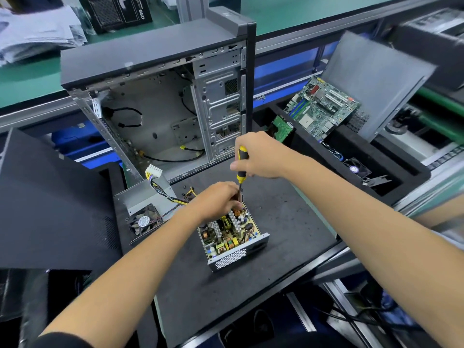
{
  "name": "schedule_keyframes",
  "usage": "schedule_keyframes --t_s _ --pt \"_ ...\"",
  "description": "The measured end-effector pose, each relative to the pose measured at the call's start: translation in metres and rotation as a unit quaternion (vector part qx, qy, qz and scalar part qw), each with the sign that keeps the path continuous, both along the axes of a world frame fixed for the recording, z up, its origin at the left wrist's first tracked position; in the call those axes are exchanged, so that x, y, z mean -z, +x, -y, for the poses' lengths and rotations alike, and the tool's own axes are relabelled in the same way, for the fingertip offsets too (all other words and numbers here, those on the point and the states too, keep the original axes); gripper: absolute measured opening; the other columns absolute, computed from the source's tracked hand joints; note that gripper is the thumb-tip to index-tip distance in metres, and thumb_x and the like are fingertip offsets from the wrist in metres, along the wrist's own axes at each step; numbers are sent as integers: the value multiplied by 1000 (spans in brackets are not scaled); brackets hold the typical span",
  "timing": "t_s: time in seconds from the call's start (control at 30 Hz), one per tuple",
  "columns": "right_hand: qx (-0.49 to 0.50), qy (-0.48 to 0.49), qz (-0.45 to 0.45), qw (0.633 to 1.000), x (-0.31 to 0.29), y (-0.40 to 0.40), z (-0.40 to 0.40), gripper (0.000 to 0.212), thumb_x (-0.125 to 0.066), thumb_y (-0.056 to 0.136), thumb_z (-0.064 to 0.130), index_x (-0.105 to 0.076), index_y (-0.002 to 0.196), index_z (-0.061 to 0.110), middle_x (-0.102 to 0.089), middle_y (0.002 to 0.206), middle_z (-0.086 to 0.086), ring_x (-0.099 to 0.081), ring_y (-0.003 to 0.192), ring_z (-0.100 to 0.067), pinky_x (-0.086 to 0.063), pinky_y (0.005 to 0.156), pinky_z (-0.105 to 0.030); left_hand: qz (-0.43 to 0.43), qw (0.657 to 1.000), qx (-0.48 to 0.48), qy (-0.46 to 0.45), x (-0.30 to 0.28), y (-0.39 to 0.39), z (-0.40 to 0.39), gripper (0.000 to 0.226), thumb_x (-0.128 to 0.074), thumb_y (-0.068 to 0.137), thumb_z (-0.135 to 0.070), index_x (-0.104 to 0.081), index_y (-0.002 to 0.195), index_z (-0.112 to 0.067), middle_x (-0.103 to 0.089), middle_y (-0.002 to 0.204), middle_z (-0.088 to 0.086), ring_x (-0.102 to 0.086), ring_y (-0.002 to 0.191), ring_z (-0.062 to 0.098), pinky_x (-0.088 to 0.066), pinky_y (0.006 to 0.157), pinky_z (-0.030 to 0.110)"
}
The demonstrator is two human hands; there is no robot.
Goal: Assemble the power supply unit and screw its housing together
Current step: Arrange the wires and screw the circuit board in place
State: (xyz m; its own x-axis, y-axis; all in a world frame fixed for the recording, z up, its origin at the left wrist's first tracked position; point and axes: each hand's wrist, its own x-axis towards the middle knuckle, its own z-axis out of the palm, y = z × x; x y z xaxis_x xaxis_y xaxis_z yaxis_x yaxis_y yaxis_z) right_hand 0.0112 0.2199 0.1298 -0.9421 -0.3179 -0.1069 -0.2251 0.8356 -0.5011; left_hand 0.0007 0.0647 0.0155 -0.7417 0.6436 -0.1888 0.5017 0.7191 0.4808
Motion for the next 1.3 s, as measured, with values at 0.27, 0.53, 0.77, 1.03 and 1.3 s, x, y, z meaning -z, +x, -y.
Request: schedule_keyframes --t_s 0.27,0.53,0.77,1.03,1.3 --pt "-13 115 16 993 20 15 -9 33 -56 92 40 -43 75 15 -52 85 -5 -52 73 -23 -32 52 -30 16 999 48 -10 11 11 -13 20 -76 79 -34 -72 82 -14 -65 88 0 -59 80 15 -43 69 26" --pt "20 98 32 994 29 31 -22 26 -54 93 32 -43 77 15 -48 76 -2 -51 76 -25 -36 55 -33 52 994 95 -16 17 11 -39 14 -76 78 -32 -75 79 -19 -71 76 -2 -63 78 15 -48 73 28" --pt "37 79 54 995 44 38 -29 26 -54 95 33 -45 83 12 -50 79 -5 -46 65 -20 -27 49 -30 70 991 111 -34 29 12 -46 10 -75 78 -28 -75 80 -19 -72 76 -2 -62 80 15 -39 70 21" --pt "35 75 62 995 64 39 -30 27 -57 94 35 -42 80 17 -50 77 -3 -53 72 -27 -33 52 -32 144 980 131 -50 35 9 -46 5 -70 83 -19 -68 87 -17 -68 88 1 -55 81 14 -42 73 25" --pt "34 72 69 994 70 39 -33 26 -57 94 35 -44 84 15 -48 76 -3 -48 62 -21 -27 47 -31 192 966 142 -103 29 1 -49 23 -55 87 -7 -70 100 -20 -68 103 1 -62 95 19 -47 75 25"
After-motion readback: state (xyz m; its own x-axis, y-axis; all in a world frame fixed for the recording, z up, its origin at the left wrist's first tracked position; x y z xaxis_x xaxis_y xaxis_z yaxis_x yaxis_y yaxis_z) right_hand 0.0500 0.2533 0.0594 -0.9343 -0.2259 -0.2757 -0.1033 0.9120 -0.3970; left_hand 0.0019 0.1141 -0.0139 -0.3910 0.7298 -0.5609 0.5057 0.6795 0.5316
